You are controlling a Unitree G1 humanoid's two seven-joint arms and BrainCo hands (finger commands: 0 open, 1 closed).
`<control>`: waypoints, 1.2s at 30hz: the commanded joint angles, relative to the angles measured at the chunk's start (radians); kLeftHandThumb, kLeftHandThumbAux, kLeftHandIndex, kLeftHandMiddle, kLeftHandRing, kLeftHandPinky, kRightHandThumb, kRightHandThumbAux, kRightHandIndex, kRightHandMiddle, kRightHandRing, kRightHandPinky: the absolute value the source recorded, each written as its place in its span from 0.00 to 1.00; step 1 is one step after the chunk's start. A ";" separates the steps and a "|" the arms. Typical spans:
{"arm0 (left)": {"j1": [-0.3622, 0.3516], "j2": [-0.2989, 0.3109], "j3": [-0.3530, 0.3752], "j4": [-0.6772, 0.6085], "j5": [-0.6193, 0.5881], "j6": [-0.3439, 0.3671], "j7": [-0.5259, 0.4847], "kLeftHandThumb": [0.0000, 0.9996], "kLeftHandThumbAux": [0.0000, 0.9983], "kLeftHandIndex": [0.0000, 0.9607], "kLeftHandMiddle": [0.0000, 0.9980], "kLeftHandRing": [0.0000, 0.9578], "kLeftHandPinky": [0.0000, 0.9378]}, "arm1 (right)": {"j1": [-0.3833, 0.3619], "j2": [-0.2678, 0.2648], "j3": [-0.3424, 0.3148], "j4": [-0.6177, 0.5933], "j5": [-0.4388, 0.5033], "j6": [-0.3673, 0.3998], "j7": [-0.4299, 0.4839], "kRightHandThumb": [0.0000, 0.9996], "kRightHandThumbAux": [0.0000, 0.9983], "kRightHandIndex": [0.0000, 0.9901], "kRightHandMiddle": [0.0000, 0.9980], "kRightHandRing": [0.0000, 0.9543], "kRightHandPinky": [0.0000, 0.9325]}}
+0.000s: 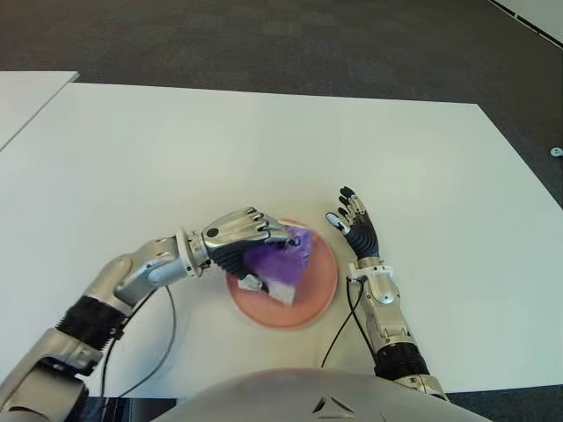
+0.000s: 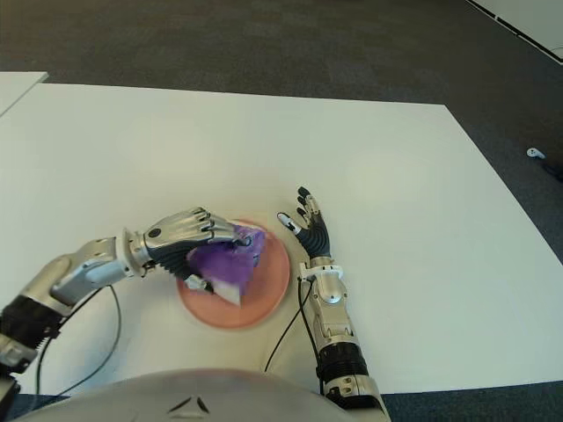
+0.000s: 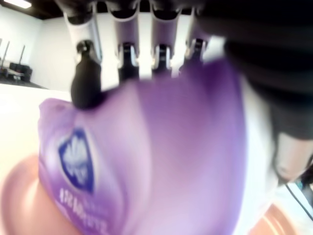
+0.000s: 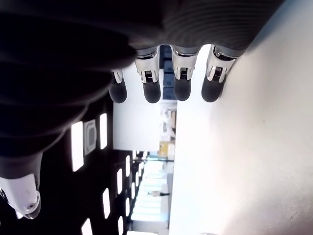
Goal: Put the tissue paper into the plate.
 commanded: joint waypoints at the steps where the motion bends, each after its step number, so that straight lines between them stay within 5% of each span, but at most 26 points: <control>1: 0.004 0.043 -0.010 -0.034 0.014 0.062 -0.121 0.12 0.29 0.01 0.01 0.01 0.01 | 0.082 0.005 0.003 0.064 0.003 0.084 0.008 0.00 0.56 0.00 0.00 0.00 0.00; 19: 0.013 0.038 -0.009 -0.084 0.041 0.150 -0.189 0.10 0.25 0.00 0.00 0.00 0.00 | 0.074 0.004 0.002 0.079 0.002 0.074 0.022 0.00 0.54 0.00 0.00 0.00 0.00; 36: 0.022 0.001 0.016 -0.070 0.166 0.145 -0.016 0.12 0.20 0.00 0.00 0.00 0.00 | 0.079 -0.005 0.005 0.056 -0.015 0.080 0.013 0.00 0.53 0.00 0.00 0.00 0.00</control>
